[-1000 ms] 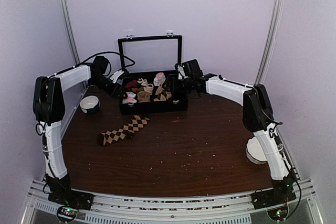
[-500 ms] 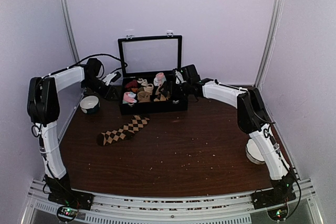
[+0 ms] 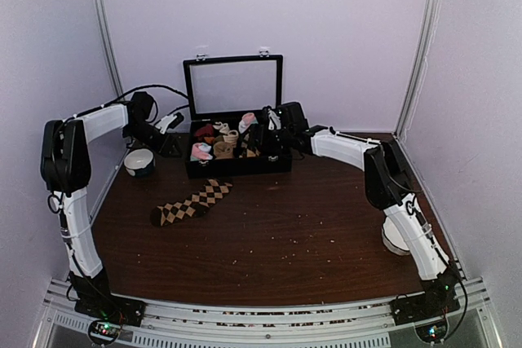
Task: Roll the socks
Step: Adjust the pair of socks at the center of the board, then move the sock to the center of the board.
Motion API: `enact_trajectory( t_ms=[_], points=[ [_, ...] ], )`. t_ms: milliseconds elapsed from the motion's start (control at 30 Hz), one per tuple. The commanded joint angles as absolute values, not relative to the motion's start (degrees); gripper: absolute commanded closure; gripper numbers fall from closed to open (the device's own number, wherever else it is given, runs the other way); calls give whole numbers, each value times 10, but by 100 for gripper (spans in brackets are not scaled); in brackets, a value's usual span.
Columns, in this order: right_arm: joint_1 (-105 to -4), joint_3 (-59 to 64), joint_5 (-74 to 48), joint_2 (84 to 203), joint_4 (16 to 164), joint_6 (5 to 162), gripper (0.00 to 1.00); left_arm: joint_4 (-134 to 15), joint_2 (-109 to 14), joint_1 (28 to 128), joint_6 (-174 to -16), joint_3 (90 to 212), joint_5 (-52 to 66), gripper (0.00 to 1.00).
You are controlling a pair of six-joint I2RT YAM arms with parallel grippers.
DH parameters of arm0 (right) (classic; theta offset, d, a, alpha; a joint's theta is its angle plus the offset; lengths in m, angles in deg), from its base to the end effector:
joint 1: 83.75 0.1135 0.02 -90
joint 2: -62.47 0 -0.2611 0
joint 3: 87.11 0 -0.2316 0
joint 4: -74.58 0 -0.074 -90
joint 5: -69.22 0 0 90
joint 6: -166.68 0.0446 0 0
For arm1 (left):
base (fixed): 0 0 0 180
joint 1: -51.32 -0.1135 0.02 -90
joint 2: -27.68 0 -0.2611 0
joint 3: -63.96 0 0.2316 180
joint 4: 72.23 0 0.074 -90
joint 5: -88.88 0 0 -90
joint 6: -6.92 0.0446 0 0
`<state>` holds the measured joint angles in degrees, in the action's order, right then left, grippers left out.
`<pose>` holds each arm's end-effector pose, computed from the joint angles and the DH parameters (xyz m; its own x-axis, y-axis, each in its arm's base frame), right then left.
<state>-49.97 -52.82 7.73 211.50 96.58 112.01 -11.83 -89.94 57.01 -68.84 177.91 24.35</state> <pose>0.4681 0.3387 0.1860 -0.7799 0.0896 -0.6194 -0.4856 0.5377 0.6893 0.4182 -0.0609 0.2273 -0.7994 0.3028 -0.5190 0.4883 0.8308 -0.2673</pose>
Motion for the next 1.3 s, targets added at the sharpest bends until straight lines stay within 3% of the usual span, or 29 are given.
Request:
enact_trajectory(
  t_ms=[0, 233, 467, 633, 733, 967, 1133, 1267],
  points=[
    [-493, -556, 79, 2140, 976, 1150, 4, -114, -883, 562, -686, 1771, 245, 57],
    [-472, -567, 104, 2145, 970, 1145, 4, -114, -884, 561, -688, 1771, 250, 57],
    [-467, -514, 105, 2113, 991, 1131, 12, -99, -880, 560, -685, 1772, 256, 58],
    [-474, -511, 71, 2083, 1035, 1113, 10, -58, -865, 561, -655, 1769, 269, 55],
    [-482, -498, 36, 2046, 1055, 1092, 1, -19, -848, 560, -616, 1756, 269, 54],
    [-479, -489, 13, 1971, 1075, 1027, 0, 69, -779, 560, -510, 1679, 257, 55],
    [-471, -417, -19, 1899, 1076, 996, 0, 69, -714, 561, -464, 1600, 218, 55],
    [-447, -304, -108, 1811, 1082, 944, 0, 60, -659, 560, -433, 1558, 187, 46]
  ],
)
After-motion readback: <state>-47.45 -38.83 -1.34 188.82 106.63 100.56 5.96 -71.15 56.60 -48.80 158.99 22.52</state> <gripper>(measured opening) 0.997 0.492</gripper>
